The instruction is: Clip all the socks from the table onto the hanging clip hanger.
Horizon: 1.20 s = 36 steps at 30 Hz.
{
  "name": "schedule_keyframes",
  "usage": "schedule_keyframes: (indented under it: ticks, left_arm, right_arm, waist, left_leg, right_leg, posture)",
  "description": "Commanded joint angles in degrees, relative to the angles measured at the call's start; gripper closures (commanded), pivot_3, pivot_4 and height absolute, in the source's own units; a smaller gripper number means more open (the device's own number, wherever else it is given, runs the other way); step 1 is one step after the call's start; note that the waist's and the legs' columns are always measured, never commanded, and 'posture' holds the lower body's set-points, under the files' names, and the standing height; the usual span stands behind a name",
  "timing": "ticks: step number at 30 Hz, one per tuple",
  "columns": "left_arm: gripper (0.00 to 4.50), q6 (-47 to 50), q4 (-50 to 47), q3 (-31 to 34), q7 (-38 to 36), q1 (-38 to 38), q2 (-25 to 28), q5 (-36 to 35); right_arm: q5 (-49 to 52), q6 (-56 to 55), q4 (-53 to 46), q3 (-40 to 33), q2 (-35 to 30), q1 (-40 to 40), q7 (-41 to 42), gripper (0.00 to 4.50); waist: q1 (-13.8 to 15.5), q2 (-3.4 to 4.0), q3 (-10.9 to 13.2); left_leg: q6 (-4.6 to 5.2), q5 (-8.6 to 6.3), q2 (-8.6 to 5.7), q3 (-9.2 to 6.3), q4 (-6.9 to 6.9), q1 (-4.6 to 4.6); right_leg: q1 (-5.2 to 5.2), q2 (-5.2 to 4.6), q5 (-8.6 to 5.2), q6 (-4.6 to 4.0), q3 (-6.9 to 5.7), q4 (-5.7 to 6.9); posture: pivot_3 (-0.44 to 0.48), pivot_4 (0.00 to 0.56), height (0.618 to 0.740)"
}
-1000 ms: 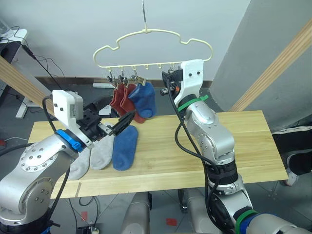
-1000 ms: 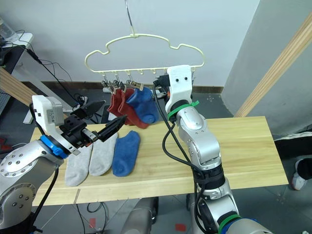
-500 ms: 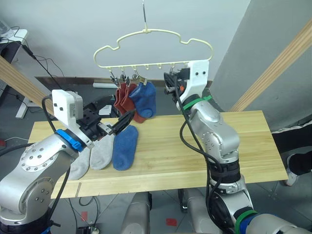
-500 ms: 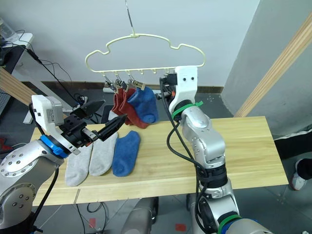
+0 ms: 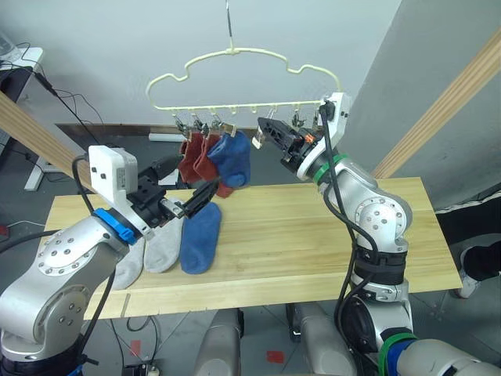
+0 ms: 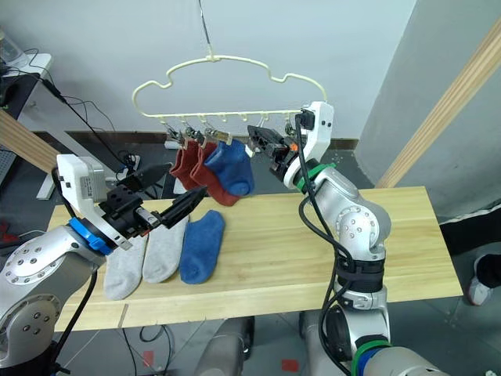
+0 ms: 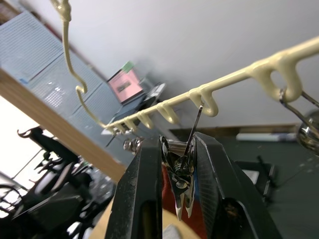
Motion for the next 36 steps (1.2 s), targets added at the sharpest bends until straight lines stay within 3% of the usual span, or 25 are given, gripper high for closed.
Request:
schedule_keyframes:
  ticks: [1, 9, 14, 25, 30, 34, 36]
  left_arm:
    - [0.0, -0.4, -2.2, 0.5, -1.0, 0.4, 0.6, -1.2]
    - [0.0, -1.1, -3.8, 0.3, -2.8, 3.8, 1.7, -0.7]
    - [0.0, -1.0, -4.2, 0.7, -2.6, 4.4, 1.6, -0.8]
    - [0.0, -1.3, -4.2, 1.3, -2.7, 6.5, 1.7, 0.0]
    - [0.0, -4.7, -2.6, 1.1, -3.5, 15.8, 1.0, 7.5]
    - [0.0, -10.0, 2.3, -1.1, -3.2, 22.0, -2.6, 14.7]
    - [0.0, -12.8, 5.9, -7.9, -2.2, 22.4, -2.7, 22.4]
  right_arm:
    - [4.8, 1.7, 0.2, -1.2, -0.2, -1.4, 0.6, 3.66]
    - [13.8, 6.9, 6.8, -5.3, -4.1, -4.5, 1.9, 3.66]
    - [14.8, 6.8, 8.6, -4.8, -5.7, -5.5, 2.5, 4.44]
    - [15.1, 6.7, 8.7, -3.6, -5.9, -5.3, 2.3, 4.47]
    - [15.1, 6.7, 9.1, -3.7, -6.0, -5.6, 2.0, 4.47]
    - [15.1, 6.9, 9.1, -3.6, -6.5, -5.9, 2.1, 4.47]
    - [15.3, 7.1, 9.0, -3.6, -6.7, -5.8, 1.9, 4.47]
  waist:
    - [0.0, 0.0, 0.0]
    - [0.1, 0.0, 0.0]
    - [0.1, 0.0, 0.0]
    - [0.0, 0.0, 0.0]
    - [0.0, 0.01, 0.0]
    - [0.0, 0.06, 0.0]
    - [0.1, 0.08, 0.0]
  left_leg:
    - [0.0, 0.0, 0.0, 0.01, 0.0, 0.0]
    - [0.01, 0.0, -0.01, 0.03, 0.01, -0.01]
    - [0.03, 0.01, 0.0, 0.04, 0.0, 0.0]
    - [0.03, 0.01, 0.0, 0.05, 0.0, 0.0]
    - [0.04, 0.0, 0.0, 0.13, -0.04, -0.01]
    - [0.06, 0.01, 0.0, 0.12, -0.04, -0.01]
    - [0.07, 0.01, 0.0, 0.11, -0.04, -0.01]
  right_leg:
    - [0.0, 0.0, 0.0, 0.0, 0.0, 0.0]
    - [0.0, 0.0, 0.0, 0.0, 0.01, -0.01]
    - [0.0, 0.0, 0.0, 0.0, 0.02, 0.0]
    - [0.0, 0.0, 0.0, 0.0, 0.03, 0.0]
    - [-0.07, 0.0, 0.0, 0.0, 0.11, -0.02]
    - [-0.05, -0.01, 0.0, -0.01, 0.1, -0.02]
    - [-0.05, -0.01, 0.0, -0.01, 0.09, -0.02]
  posture:
    - [0.074, 0.33, 0.74]
    - [0.08, 0.328, 0.74]
    - [0.084, 0.327, 0.74]
    - [0.087, 0.332, 0.74]
    - [0.085, 0.339, 0.74]
    - [0.087, 0.353, 0.74]
    - [0.086, 0.358, 0.74]
